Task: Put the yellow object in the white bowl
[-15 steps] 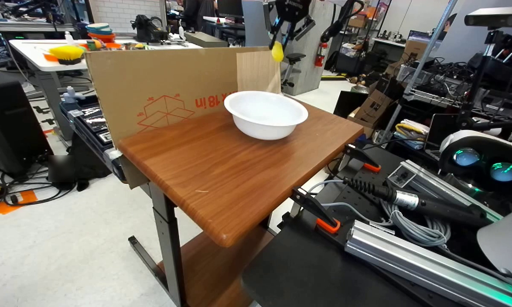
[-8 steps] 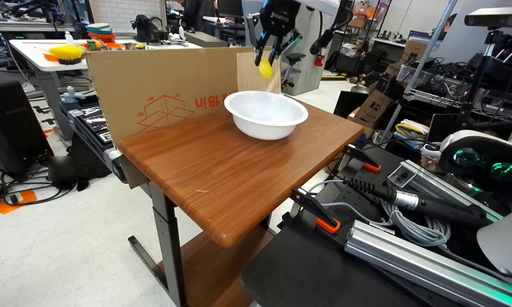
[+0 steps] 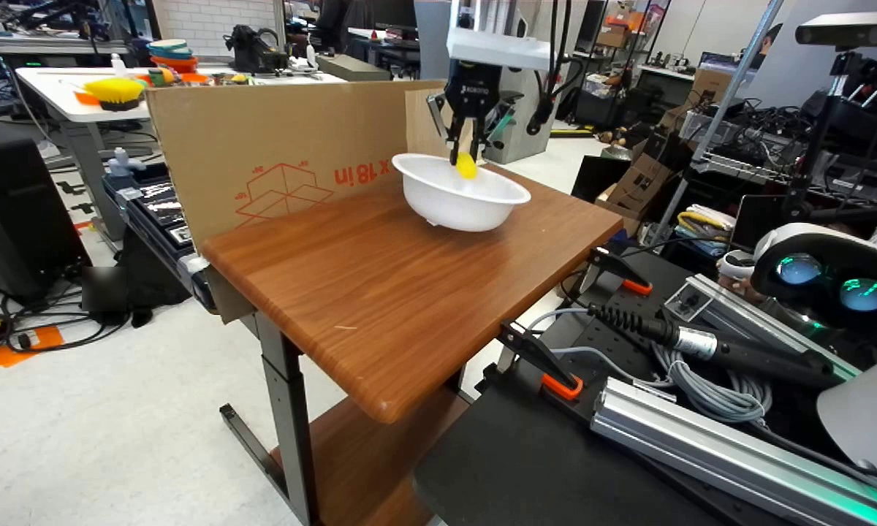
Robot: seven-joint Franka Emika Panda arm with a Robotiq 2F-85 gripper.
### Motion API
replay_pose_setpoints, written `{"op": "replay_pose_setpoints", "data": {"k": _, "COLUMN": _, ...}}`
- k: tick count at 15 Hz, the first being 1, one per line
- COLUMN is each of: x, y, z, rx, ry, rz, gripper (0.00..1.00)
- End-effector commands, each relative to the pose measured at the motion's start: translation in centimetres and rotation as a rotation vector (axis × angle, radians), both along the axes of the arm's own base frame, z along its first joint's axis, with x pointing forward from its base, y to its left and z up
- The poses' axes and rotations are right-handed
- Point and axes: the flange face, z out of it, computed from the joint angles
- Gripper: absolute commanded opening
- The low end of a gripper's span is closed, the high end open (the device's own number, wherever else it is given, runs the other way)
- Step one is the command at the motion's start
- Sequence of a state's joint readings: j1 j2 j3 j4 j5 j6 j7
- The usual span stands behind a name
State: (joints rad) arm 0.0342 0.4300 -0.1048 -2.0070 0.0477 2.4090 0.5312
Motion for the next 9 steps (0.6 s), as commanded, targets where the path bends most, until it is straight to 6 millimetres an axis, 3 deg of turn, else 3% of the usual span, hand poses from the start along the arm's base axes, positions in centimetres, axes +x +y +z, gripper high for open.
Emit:
{"op": "replay_pose_setpoints", "data": {"k": 1, "x": 1.9, "y": 1.6, "z": -0.3, "rx": -0.029, "ry": 0.033, "rz": 0.029, "gripper": 0.07}}
{"op": "replay_pose_setpoints", "data": {"k": 9, "x": 1.7, "y": 7.7, "z": -0.2, "rx": -0.042, "ry": 0.028, "rz": 0.145, "gripper": 0.07}}
